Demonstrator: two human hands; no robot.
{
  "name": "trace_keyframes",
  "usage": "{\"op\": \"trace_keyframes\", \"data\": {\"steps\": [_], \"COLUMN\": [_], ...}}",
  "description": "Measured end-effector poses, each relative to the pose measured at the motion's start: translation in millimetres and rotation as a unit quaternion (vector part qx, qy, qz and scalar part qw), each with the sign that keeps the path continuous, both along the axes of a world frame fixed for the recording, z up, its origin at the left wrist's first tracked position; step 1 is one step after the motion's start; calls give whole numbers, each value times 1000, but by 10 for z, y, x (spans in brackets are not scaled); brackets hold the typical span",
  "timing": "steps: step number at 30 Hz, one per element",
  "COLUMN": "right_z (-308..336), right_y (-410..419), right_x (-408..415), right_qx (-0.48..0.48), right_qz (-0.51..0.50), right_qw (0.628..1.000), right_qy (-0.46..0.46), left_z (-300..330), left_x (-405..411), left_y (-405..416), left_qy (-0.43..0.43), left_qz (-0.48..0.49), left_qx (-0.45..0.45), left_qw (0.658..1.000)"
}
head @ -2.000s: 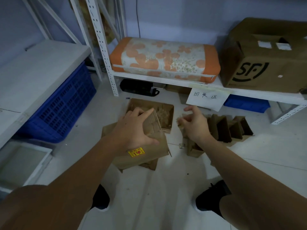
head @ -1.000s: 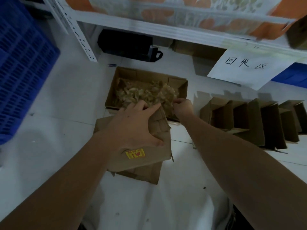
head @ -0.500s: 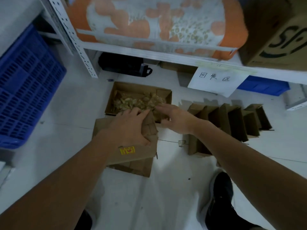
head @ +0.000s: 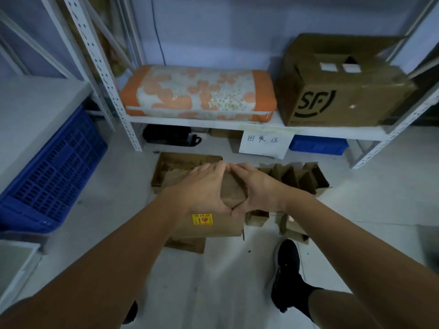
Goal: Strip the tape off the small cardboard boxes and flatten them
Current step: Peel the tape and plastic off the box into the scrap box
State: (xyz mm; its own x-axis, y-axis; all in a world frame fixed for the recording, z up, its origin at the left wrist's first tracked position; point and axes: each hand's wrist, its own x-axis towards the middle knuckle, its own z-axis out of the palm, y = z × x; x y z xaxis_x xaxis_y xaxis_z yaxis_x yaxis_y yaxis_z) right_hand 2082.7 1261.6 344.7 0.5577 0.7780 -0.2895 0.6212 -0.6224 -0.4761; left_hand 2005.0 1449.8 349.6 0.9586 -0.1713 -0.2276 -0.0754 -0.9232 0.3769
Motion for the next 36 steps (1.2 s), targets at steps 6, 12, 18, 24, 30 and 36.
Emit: {"op": "trace_keyframes", "data": {"steps": [6,12,18,24,30,36], "right_z": [484,591,531,427,508,683], "right_y": [-421,-387,-315,-473,-562,-564], "right_x": [-208,-440,-606,-674,-676,-719], "right_qx": [7,-46,-67,-22,19,111], "right_qz": [-24,2,-8,-18,-63,-94], "right_qw": [998,990,977,992,994,987], "right_qy": [-63,-135,-200,-124,-90,-70], "left_z": [354,551,511,477,363,301], "left_x": [-384,-649,-752,-840,-914,-979], "left_y": [346,323,271,202,231,264], "left_qy": [-15,-52,-68,-87,-165,-103], "left_qz": [12,31,58,62,120,151], "left_qx": [59,53,22,-30,-171,-430], "left_qw": [998,997,996,994,964,884]}}
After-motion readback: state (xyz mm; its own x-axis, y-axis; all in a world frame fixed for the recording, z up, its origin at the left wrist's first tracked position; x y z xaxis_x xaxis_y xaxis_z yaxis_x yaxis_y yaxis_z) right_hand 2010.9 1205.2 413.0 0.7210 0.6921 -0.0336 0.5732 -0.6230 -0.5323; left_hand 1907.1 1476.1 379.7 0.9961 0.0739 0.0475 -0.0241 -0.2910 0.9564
